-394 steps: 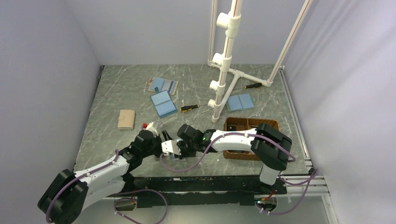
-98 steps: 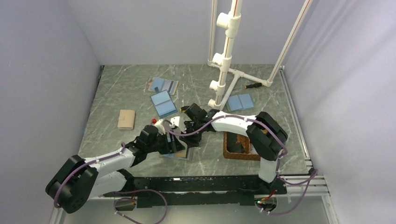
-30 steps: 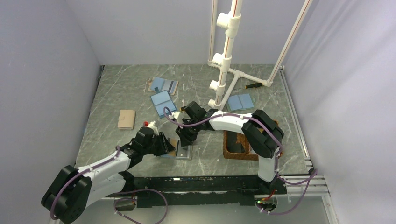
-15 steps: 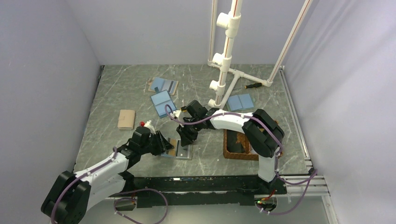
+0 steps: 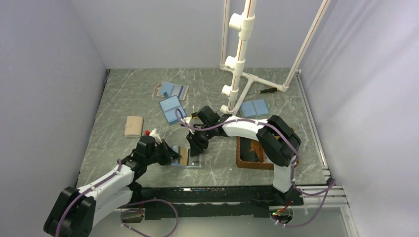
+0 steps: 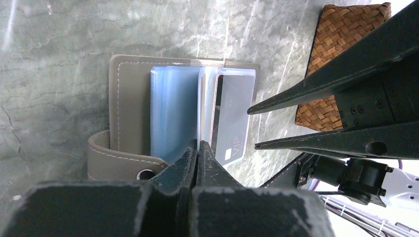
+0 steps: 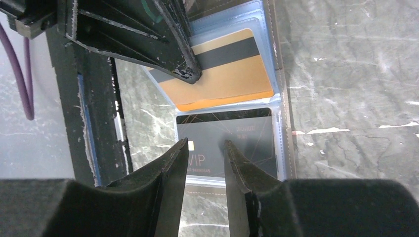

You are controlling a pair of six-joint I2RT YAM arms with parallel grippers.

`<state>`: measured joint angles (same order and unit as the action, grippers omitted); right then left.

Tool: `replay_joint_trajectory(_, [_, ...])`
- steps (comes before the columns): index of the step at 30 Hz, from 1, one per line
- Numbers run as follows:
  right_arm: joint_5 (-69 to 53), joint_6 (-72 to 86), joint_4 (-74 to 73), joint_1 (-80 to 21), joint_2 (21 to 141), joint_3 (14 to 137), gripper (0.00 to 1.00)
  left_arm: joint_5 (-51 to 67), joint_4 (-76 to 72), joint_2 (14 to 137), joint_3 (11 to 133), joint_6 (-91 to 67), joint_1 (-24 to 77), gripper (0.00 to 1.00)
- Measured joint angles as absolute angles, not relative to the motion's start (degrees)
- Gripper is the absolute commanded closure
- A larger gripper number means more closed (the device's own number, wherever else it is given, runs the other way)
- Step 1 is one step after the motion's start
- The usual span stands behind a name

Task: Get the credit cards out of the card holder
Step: Remove the credit card from the card holder.

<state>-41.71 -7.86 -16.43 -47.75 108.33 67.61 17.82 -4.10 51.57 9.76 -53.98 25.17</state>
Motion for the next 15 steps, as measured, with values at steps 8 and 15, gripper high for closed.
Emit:
replay_joint_trajectory(8, [-45.54, -5.3, -15.62, -46.48, 108.31, 67.61, 0.64, 18.17, -5.76, 43.11, 6.0, -53.89, 25.08, 1.0])
replay_joint_trajectory(15, [-49.04, -3.14, -13.78, -44.95, 108.29, 67.53, 0.63, 18.26, -5.87, 32.8, 3.73, -53.19, 25.08, 1.0])
